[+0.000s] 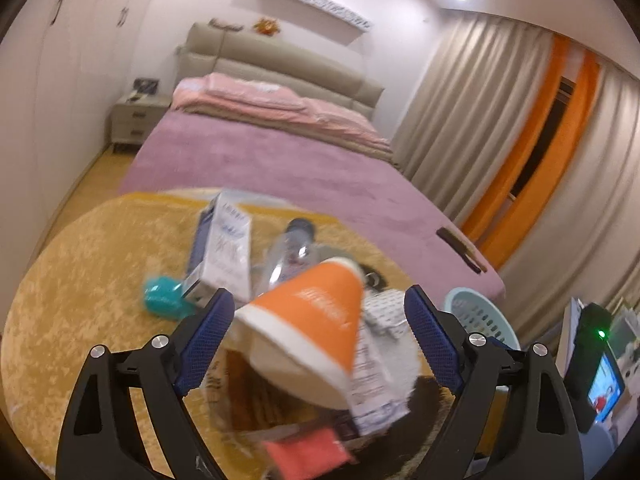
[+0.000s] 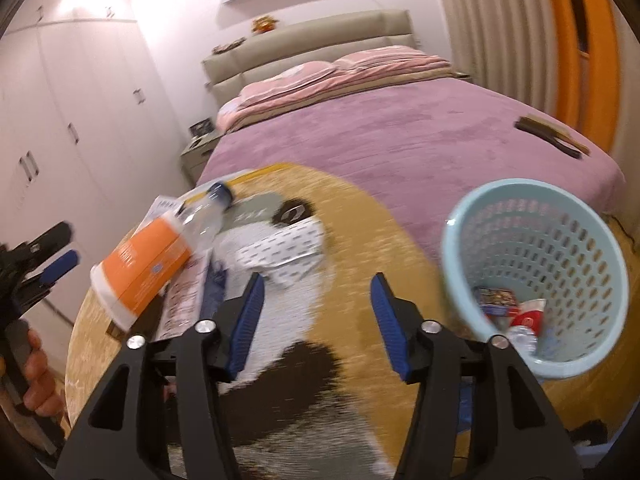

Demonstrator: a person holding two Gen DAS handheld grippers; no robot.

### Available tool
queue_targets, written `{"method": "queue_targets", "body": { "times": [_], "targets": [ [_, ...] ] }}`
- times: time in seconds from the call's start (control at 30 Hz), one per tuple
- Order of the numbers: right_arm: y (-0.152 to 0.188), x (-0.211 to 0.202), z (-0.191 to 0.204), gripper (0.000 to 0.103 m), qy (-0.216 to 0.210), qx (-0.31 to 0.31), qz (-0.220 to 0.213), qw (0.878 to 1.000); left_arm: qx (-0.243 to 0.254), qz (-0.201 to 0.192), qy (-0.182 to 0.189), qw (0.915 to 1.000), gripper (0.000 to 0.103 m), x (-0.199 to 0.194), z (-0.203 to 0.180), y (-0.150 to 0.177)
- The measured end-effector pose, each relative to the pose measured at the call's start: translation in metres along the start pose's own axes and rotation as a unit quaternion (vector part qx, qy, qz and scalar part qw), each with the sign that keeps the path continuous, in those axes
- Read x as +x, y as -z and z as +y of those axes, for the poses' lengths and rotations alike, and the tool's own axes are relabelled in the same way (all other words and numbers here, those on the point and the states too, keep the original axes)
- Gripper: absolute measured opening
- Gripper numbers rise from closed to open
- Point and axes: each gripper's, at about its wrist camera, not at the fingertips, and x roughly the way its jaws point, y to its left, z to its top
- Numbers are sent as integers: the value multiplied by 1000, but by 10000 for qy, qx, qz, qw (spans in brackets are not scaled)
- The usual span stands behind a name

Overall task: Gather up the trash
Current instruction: 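Return both tools to the trash pile, then grasp the orange-white paper cup with the left tool while the right tool grasps the white milk carton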

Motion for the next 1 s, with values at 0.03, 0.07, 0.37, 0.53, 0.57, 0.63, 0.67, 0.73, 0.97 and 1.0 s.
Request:
{"method": "queue_targets", "body": {
  "times": [0.03, 0.07, 0.37, 0.53, 0.57, 0.63, 0.67, 0.73, 0.97, 1.0],
  "targets": [
    [3, 3, 8, 58, -45, -61, 11, 10000, -66, 36, -10, 10000, 85, 3, 6, 1],
    [6, 5, 15, 59, -95, -124, 23, 9999, -119, 73, -5, 9999, 85, 6, 11, 2],
    [29, 26, 77, 72, -480, -755, 234, 9957, -577, 465, 312, 9968, 86, 35, 28, 10],
    [33, 38, 94, 75, -473, -915, 388, 9939, -727, 608, 418, 9946, 86, 46, 32, 14],
    [33, 41, 95, 75, -471, -919, 417, 9938, -745, 620, 433, 9944, 86, 47, 32, 16],
    [35, 47, 97, 76, -462, -936, 502, 9933, -774, 646, 459, 9938, 86, 50, 33, 16],
    [36, 50, 97, 76, -446, -938, 551, 9931, -773, 659, 457, 9938, 86, 52, 33, 17],
    [37, 52, 97, 76, -462, -921, 572, 9930, -766, 681, 444, 9937, 85, 53, 31, 19],
    [37, 56, 94, 76, -480, -878, 634, 9930, -609, 733, 276, 9951, 68, 58, 21, 20],
    [37, 56, 95, 76, -478, -900, 636, 9928, -586, 708, 267, 9954, 63, 58, 19, 20]
  ]
}}
